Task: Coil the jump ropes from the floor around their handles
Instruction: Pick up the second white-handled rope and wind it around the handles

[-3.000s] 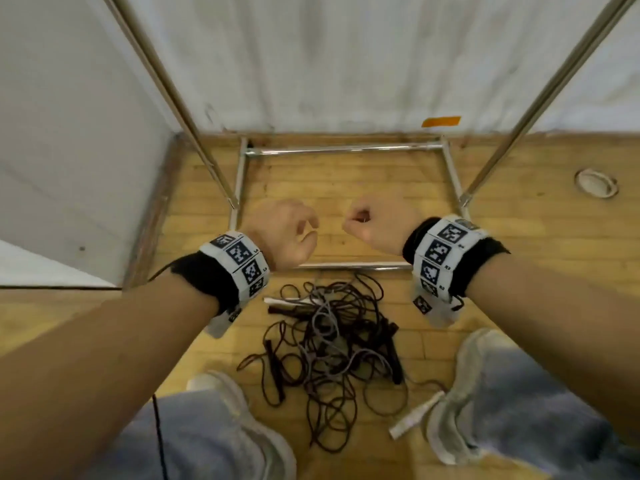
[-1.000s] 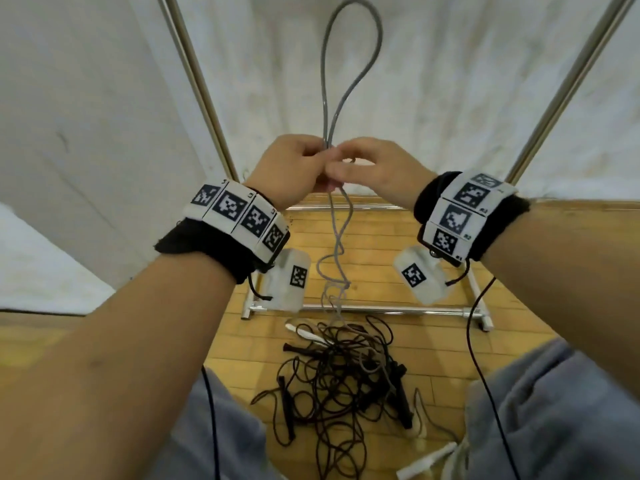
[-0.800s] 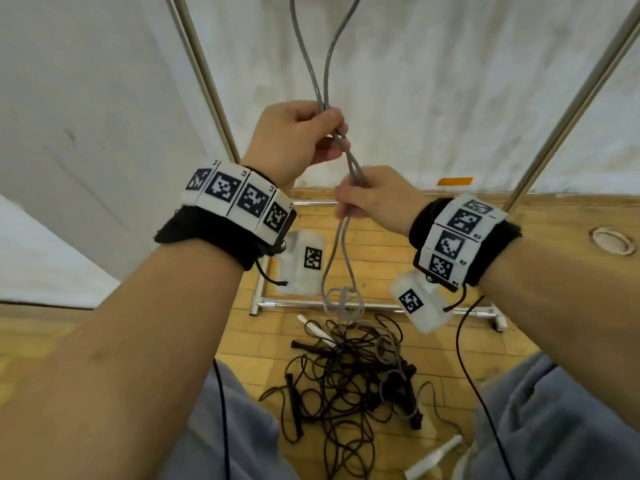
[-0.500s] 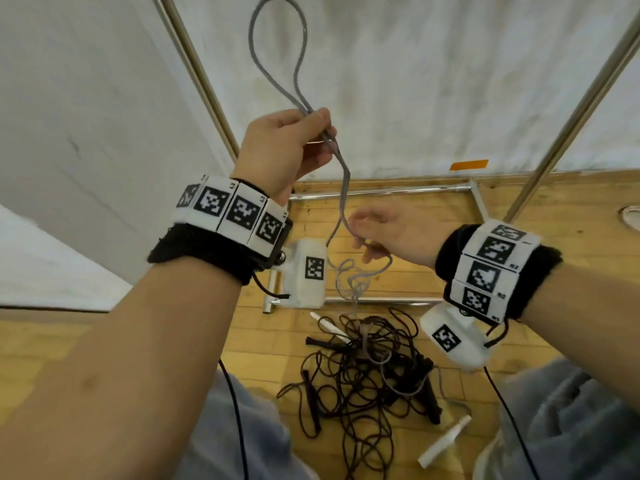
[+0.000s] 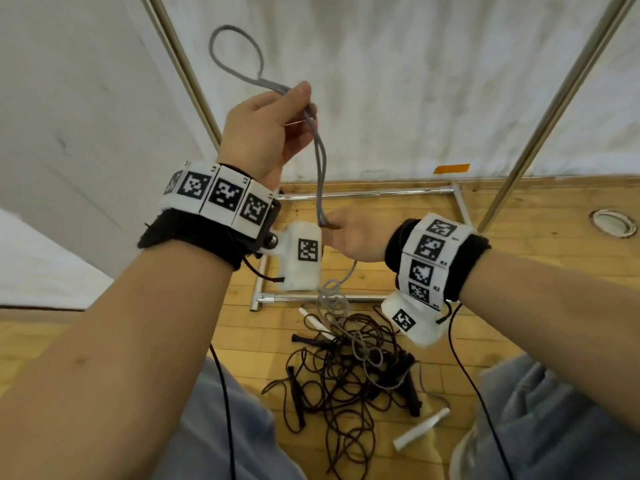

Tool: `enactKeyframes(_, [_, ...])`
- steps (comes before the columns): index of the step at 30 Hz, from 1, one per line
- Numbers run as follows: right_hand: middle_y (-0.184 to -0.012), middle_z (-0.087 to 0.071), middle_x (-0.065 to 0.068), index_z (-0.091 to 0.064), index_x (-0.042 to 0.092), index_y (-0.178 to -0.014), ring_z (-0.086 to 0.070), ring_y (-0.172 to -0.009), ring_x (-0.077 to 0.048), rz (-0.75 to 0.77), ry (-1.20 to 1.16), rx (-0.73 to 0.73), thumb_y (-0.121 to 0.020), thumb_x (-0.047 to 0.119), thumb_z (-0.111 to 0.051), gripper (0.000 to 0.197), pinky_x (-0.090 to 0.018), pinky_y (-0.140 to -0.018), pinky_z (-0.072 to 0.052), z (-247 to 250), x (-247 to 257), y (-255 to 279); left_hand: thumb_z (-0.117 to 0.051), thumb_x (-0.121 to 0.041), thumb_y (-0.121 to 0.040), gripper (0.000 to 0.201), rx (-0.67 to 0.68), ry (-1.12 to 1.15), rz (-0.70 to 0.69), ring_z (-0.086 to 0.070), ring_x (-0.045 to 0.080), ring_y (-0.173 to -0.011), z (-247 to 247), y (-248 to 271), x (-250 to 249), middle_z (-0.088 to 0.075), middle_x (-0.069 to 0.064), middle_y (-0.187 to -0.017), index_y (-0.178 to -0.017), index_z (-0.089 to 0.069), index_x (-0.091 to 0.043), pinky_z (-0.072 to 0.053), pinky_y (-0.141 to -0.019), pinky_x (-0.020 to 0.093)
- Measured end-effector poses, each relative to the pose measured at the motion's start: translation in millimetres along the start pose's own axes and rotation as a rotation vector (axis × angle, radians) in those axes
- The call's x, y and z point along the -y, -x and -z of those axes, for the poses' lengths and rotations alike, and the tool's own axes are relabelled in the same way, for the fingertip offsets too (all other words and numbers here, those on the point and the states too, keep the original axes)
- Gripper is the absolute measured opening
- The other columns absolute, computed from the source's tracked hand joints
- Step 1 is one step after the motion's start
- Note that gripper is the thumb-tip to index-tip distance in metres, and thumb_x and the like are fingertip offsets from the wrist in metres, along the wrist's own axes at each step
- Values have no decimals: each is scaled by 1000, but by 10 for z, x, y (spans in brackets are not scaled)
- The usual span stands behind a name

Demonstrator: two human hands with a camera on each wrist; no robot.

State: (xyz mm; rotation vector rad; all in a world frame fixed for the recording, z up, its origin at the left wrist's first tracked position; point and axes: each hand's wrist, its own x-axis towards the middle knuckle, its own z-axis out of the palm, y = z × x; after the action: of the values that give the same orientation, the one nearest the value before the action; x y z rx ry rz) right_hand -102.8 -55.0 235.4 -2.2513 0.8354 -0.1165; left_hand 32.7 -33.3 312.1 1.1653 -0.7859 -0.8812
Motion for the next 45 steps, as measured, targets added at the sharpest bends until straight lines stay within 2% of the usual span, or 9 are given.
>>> enactKeyframes(6, [-55,-44,-1,-55,10,-76,-45,-43,-14,-56,-300,-183,-97,30,-48,30,-25,-44,-41,385,-10,136,-50,-69,-83,59,45,-271,333,-64,17,-78,232,34,33,-73,1,-90,-90,-70,-14,-47,-66,30])
enactKeyframes(11, [-56,-50,-3,-54,9,-73,-45,-40,-13,-57,-841,-366,-93,21,-56,24,-23,-42,-44,613,89,280,-65,-30,-76,40,612,-546,386,-63,19,-107,-59,374,226,-70,2,-113,-112,-64,-14,-38,-93,37])
enactKeyframes(15, [-61,-46,-4,-51,9,-75,-44,-41,-11,-75,-1013,-479,-95,22,-54,24,-22,-42,-45,716,170,310,-62,-20,-91,7,554,-484,325,-69,18,-92,-235,502,399,-73,5,-96,-94,-61,-14,-47,-84,34])
enactKeyframes(22, [-62,-48,-1,-54,9,-76,-50,-48,-10,-58,-1308,-663,-93,32,-56,29,-22,-53,-51,903,82,281,-55,-13,-96,16,473,-489,166,-70,8,-76,-270,433,396,-74,-2,-74,-84,-65,-14,-54,-76,25])
enactKeyframes(27, [-84,-63,3,-57,15,-107,-63,-85,-16,-91,-1011,-171,-82,67,-49,58,-36,-85,-45,516,-105,176,-55,-9,-95,16,200,-274,38,-68,19,-64,-243,281,371,-69,5,-67,-82,-65,-6,-58,-61,31])
enactKeyframes(31, [-81,-68,-9,-63,15,-78,-62,-75,-22,-65,-621,93,-88,36,-60,23,-30,-79,-44,127,-176,103,-53,-13,-97,17,118,-145,64,-68,17,-62,-151,91,327,-68,1,-64,-85,-62,-7,-54,-53,27])
enactKeyframes(37, [-82,-65,3,-62,18,-66,-58,-81,-16,-99,-2,145,-100,36,-36,46,-35,-83,-42,-127,-207,48,-53,-18,-97,17,-72,-11,42,-70,20,-69,120,-191,305,-70,3,-70,-86,-61,-7,-54,-60,28])
enactKeyframes(42, [-58,-41,-2,-44,13,-66,-42,-50,-15,-82,-806,-261,-101,20,-39,36,-34,-62,-45,349,-92,-68,-45,-62,-91,57,78,-289,340,-71,20,-89,183,-215,390,-75,4,-93,-95,-65,-9,-53,-81,34])
enactKeyframes(45, [-59,-28,1,-39,15,-67,-28,-46,-11,-103,-1198,-405,-101,20,-39,34,-24,-49,-31,567,-31,-93,-55,-33,-92,25,436,-451,421,-63,18,-105,42,-16,545,-71,1,-109,-107,-65,-16,-39,-95,40])
